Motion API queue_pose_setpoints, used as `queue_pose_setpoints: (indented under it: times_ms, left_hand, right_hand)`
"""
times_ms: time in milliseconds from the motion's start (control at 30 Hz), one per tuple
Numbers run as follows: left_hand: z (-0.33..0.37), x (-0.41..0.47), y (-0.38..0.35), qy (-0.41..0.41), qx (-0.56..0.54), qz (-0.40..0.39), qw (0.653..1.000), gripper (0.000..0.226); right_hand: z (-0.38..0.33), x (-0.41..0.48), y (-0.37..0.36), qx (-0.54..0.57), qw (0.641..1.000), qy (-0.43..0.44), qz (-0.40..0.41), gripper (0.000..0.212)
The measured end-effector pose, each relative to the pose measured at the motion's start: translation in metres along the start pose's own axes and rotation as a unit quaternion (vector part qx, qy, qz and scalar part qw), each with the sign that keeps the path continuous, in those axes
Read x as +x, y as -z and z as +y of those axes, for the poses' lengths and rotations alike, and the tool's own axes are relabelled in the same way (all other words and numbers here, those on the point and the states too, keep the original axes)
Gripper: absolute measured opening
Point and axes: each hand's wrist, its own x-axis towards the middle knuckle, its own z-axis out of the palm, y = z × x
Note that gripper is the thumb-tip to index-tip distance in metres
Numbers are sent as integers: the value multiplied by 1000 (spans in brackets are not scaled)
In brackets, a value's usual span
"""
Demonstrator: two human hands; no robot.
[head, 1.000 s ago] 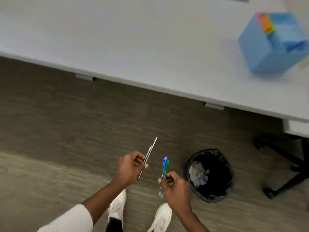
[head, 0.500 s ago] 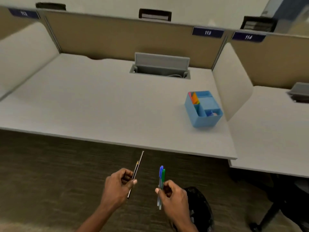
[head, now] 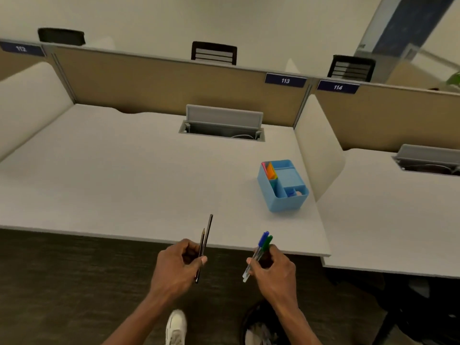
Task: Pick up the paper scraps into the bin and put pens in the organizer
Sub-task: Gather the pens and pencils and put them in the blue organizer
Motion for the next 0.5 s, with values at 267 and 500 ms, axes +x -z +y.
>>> queue_pose_setpoints:
  times_ms: [267, 500]
  left_hand:
    - [32, 114, 21, -44, -45, -28, 998, 17]
    - [48, 193, 36, -82, -54, -64, 993, 14]
  right_hand:
    - [-44, 74, -2, 54, 994, -20, 90, 21]
    - [-78, 120, -9, 66, 983, -37, 167, 13]
